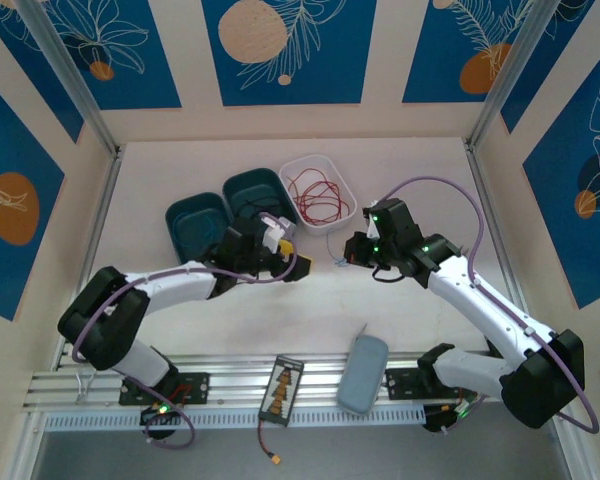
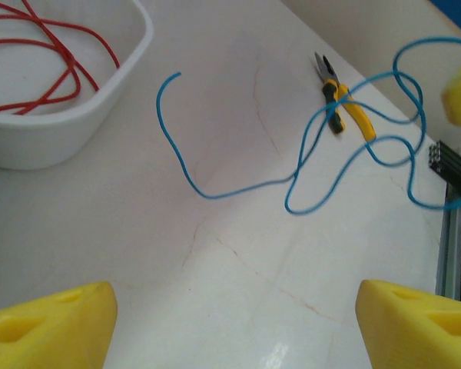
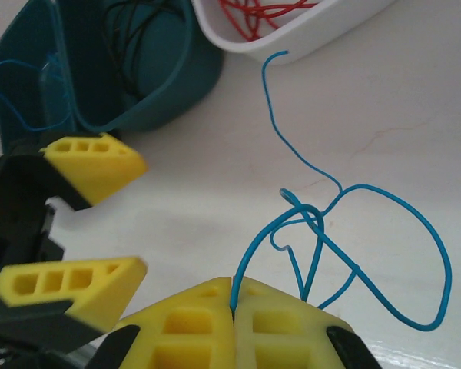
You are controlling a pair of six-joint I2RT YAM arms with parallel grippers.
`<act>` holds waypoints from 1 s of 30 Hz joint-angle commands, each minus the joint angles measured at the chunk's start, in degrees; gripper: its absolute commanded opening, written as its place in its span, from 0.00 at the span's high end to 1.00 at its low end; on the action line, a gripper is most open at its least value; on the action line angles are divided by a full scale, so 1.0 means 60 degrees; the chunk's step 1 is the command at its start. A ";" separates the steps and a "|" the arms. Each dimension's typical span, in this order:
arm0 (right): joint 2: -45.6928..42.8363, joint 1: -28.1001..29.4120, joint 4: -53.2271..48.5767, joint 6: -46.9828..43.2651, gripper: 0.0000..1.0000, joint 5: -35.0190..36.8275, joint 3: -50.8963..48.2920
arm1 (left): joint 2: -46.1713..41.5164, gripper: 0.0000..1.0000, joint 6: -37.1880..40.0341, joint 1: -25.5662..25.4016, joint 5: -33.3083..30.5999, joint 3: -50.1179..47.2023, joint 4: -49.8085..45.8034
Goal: Untangle the cables
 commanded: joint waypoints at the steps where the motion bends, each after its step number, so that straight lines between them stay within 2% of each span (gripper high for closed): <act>1: -0.0380 0.0051 0.0481 -0.0575 1.00 -0.1125 0.0134 | 0.0036 0.20 -0.0894 -0.0036 -0.0540 -0.0139 0.1489; 13: -0.0733 0.0267 0.1389 -0.1180 1.00 -0.2451 0.0115 | 0.0078 0.23 -0.1635 0.0042 -0.1248 0.0151 0.1349; 21: -0.0577 0.0658 0.1408 -0.1363 1.00 -0.2380 0.0351 | 0.0464 0.25 -0.2068 0.0131 -0.1047 0.0473 0.1348; 25: -0.0530 0.0783 0.1379 -0.1462 1.00 -0.2187 0.0425 | 0.0382 0.29 -0.2460 0.0142 -0.1385 0.0114 0.1754; 30: -0.0568 0.0814 0.1322 -0.1324 1.00 -0.1845 0.0606 | -0.0035 0.31 -0.1943 0.0153 -0.1461 -0.0165 0.1500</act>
